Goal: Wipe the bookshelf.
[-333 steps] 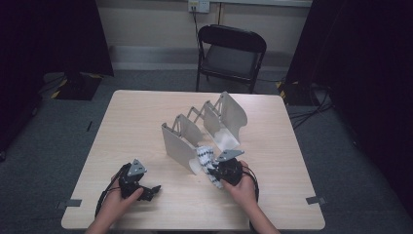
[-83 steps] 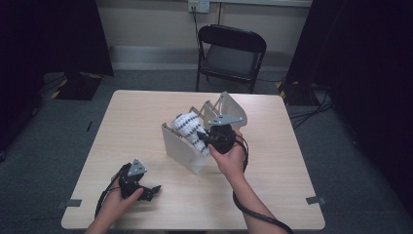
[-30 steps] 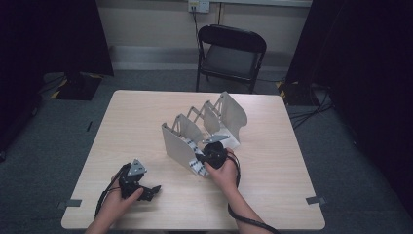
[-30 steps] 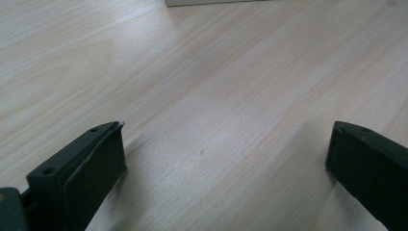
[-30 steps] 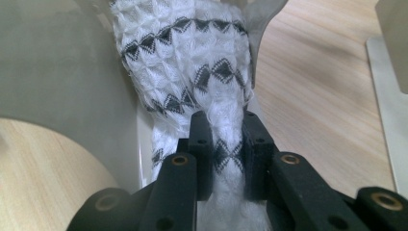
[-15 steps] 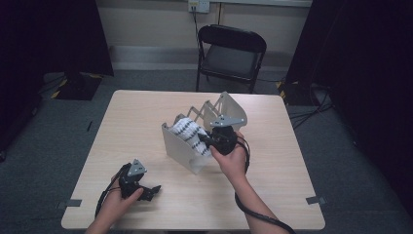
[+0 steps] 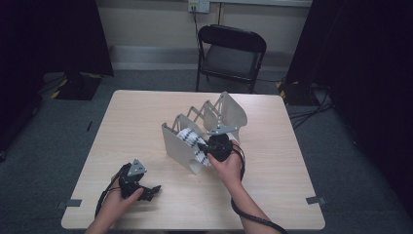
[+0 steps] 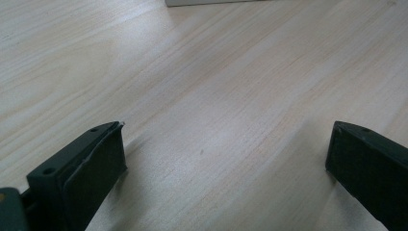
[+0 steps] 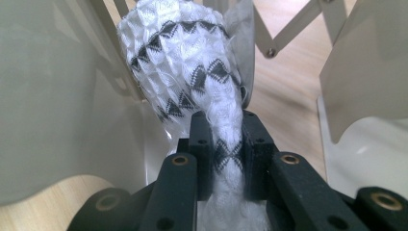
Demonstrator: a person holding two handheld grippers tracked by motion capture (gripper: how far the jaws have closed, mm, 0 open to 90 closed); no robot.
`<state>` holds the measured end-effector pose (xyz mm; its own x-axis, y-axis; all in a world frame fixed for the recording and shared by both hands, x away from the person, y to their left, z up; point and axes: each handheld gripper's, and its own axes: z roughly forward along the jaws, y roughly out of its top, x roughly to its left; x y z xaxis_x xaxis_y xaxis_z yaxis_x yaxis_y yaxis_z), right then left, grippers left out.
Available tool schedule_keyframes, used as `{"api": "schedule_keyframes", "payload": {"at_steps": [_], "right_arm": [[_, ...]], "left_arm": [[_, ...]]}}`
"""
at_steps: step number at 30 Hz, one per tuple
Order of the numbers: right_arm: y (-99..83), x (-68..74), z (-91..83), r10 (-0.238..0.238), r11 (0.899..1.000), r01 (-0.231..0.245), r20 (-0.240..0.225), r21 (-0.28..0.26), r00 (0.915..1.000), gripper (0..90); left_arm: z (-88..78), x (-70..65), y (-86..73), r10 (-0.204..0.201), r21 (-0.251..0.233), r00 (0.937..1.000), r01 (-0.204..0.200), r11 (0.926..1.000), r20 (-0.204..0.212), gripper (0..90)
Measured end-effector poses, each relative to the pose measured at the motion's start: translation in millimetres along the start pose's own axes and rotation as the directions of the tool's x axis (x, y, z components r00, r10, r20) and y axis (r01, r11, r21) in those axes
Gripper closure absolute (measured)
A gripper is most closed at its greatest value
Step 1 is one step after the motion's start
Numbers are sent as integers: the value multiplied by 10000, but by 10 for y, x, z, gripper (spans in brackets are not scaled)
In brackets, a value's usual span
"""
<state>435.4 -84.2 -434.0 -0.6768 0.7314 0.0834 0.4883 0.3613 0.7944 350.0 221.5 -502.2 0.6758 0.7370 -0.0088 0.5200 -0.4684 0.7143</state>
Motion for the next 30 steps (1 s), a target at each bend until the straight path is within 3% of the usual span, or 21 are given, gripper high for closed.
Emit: {"api": "schedule_keyframes", "payload": {"at_steps": [9, 13, 15, 21, 23, 26, 30], "right_arm": [[-243, 24, 145, -46, 9981, 57, -183, 611, 9998, 728], [-326, 27, 164, -32, 9970, 61, -378, 769, 9993, 569], [-350, 27, 151, -256, 9967, 290, -463, 759, 9986, 525], [-449, 24, 152, -538, 9883, 629, -685, 1388, 9962, 496], [-502, 15, 164, -611, 9883, 695, -650, 1360, 9960, 532], [-552, 0, 133, -301, 9924, 367, -573, 1172, 9979, 768], [-503, -6, 60, 94, 9942, -28, -606, 1072, 9981, 814]], "left_arm": [[0, 0, 0, -3, -3, 10000, 3, 10000, 2, 0], [0, 0, 0, -2, 0, 10000, 2, 10000, 2, 0], [0, 0, 0, 1, 1, 10000, -1, 10000, 1, 0], [0, 0, 0, 4, 2, 10000, -4, 10000, 0, 0], [0, 0, 0, 3, 0, 10000, -3, 10000, -1, 0], [0, 0, 0, 3, 0, 10000, -3, 10000, -1, 0], [0, 0, 0, -3, -1, 10000, 3, 10000, 1, 0]]}}
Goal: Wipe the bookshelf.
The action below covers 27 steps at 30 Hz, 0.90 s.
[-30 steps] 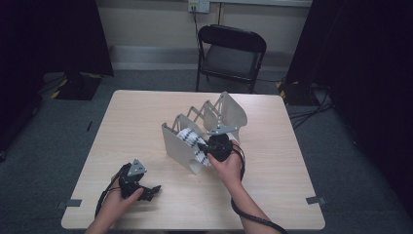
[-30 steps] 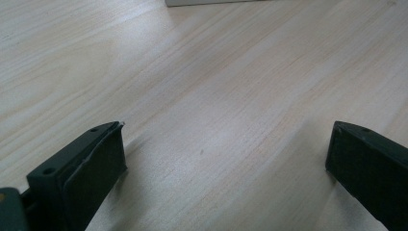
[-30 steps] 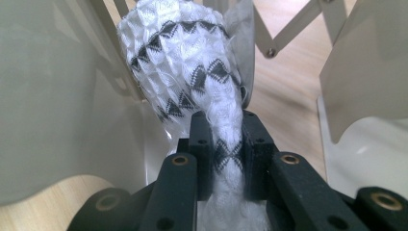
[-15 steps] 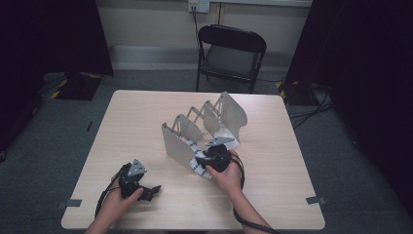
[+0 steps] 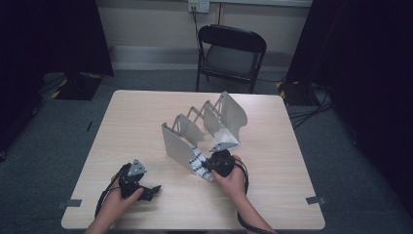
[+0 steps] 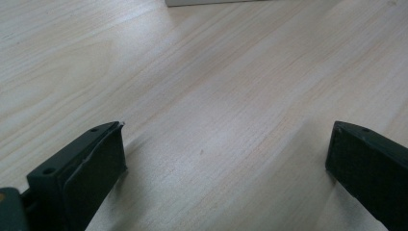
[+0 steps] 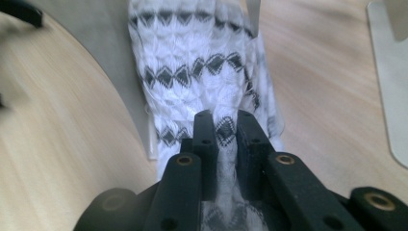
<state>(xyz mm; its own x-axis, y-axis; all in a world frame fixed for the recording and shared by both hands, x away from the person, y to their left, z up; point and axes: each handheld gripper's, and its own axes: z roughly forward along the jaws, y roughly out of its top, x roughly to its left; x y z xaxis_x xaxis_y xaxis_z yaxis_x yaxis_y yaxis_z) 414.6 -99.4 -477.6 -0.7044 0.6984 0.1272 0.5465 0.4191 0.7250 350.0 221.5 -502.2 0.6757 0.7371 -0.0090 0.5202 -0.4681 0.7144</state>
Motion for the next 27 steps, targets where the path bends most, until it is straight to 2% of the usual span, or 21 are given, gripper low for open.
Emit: {"api": "schedule_keyframes", "payload": {"at_steps": [4, 8, 12, 15, 23, 27], "right_arm": [[180, 3, -195, 102, 9975, -104, -28, -695, 9999, 818], [456, 35, -438, 209, 9833, -181, 134, -1808, 9997, 819], [631, 46, -504, 92, 9769, 21, 519, -2138, 9986, 819], [595, 36, -427, 147, 9814, -46, 515, -1919, 9986, 819], [289, -29, -110, 411, 9945, -355, 551, -990, 9976, 818], [170, -22, 0, 438, 9971, -419, 296, -633, 9986, 786]], "left_arm": [[0, 0, 0, 4, 0, 10000, -4, 10000, -1, 0], [0, 0, 0, 5, 2, 10000, -5, 10000, -1, 0], [-1, 0, 0, 10, 6, 10000, -10, 10000, -4, 0], [0, 0, 0, 6, 3, 10000, -6, 10000, -2, 0], [0, 0, 0, 2, 1, 10000, -2, 10000, 1, 0], [0, 0, 0, 3, -1, 10000, -3, 10000, -2, 0]]}}
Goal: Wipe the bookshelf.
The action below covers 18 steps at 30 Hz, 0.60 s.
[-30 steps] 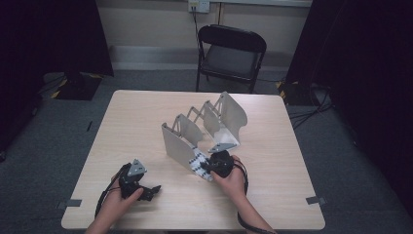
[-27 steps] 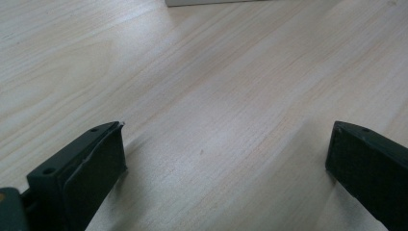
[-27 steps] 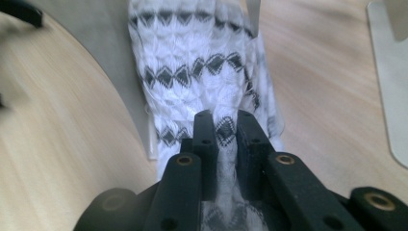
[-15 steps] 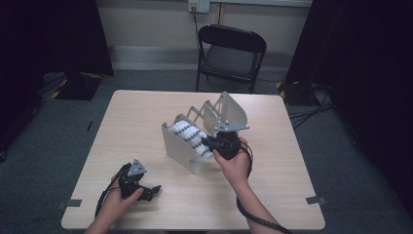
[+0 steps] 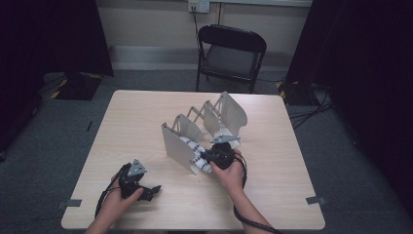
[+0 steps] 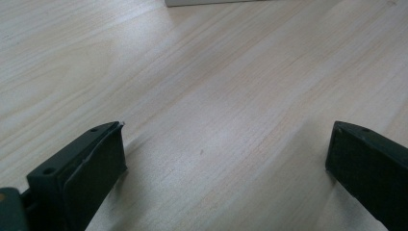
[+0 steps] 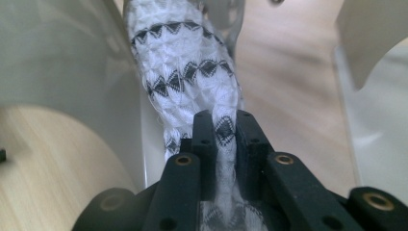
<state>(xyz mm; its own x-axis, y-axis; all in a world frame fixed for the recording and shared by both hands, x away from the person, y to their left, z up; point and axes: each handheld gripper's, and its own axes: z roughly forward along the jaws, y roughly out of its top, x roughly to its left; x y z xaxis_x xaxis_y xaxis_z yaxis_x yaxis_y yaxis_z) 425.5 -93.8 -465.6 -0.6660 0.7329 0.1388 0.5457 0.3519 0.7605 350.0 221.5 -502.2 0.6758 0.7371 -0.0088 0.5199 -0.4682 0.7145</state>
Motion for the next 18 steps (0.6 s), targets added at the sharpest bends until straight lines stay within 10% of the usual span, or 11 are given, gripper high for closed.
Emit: {"api": "schedule_keyframes", "payload": {"at_steps": [8, 18], "right_arm": [[-80, 69, 63, -885, 9956, 902, -625, 243, 9941, 524], [-154, 104, 134, -446, 9967, 469, -347, 666, 9984, 810]], "left_arm": [[0, 0, 0, 3, 4, 10000, -3, 10000, 0, 0], [0, 0, 0, 3, 4, 10000, -3, 10000, 3, 0]]}}
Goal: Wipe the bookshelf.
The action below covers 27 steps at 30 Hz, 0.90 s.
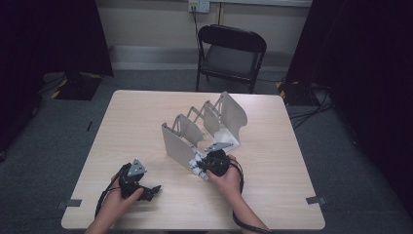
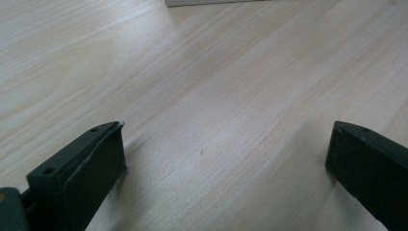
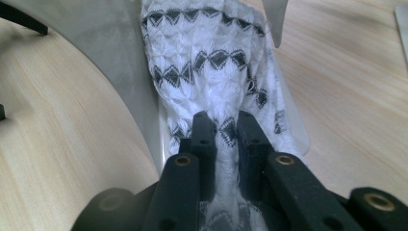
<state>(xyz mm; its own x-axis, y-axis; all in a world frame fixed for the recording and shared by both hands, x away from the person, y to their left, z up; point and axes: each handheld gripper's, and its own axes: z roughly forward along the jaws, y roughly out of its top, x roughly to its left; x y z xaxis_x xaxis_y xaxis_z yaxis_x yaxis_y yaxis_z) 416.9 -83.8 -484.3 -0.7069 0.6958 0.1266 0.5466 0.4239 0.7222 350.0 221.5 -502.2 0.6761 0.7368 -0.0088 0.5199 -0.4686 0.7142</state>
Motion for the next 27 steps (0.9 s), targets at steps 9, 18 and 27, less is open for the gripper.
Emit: {"api": "schedule_keyframes", "payload": {"at_steps": [9, 18, 27], "right_arm": [[367, 77, -395, 291, 9824, -245, 219, -1850, 9993, 814], [656, 107, -428, 130, 9714, 6, 554, -2376, 9984, 813], [460, 67, -127, 282, 9880, -203, 495, -1534, 9984, 811]], "left_arm": [[0, 0, 0, 1, 2, 10000, -1, 10000, -2, 0], [0, 0, 0, 4, 3, 10000, -4, 10000, -1, 0], [0, 0, 0, 1, 0, 10000, -1, 10000, 0, 0]]}}
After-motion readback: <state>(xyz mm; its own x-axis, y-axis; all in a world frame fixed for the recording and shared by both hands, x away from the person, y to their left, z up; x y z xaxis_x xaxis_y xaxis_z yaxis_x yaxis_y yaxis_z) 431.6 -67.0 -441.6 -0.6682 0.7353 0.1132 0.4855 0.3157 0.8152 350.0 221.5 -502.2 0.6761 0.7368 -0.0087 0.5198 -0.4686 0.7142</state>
